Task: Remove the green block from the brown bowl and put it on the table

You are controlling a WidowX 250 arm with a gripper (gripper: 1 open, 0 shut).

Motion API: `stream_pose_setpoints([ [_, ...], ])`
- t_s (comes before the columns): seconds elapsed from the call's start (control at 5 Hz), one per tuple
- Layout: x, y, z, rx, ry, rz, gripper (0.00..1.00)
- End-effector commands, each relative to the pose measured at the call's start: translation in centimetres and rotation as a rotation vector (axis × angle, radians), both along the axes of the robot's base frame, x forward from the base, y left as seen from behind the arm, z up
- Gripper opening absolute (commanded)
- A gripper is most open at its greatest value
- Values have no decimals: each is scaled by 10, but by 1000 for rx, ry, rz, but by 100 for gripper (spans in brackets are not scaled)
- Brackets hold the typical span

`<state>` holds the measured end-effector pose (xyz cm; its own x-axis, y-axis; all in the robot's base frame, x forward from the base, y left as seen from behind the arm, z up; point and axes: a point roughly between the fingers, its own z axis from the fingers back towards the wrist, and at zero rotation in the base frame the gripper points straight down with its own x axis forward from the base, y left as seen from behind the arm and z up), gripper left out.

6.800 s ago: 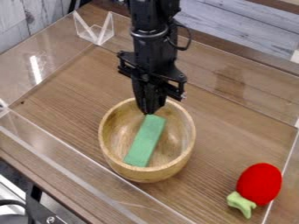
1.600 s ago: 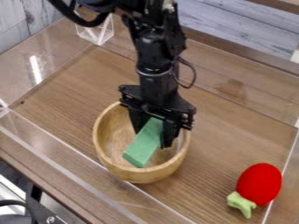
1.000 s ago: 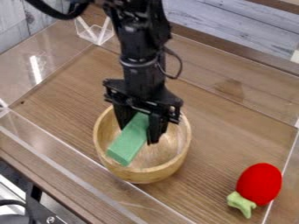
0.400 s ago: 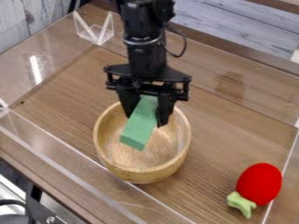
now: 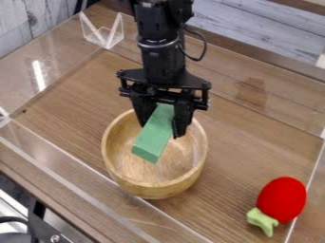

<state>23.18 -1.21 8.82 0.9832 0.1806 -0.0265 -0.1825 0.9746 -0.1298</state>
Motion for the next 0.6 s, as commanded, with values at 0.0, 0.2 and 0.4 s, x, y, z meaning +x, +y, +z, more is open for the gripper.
stream_pose_setpoints([
  [0.0,8,-4,13,-6,-46,-3,0],
  [0.2,6,-10,16,-12,-48,-9,0],
  [0.4,15,-3,22,-15,-51,23,0],
])
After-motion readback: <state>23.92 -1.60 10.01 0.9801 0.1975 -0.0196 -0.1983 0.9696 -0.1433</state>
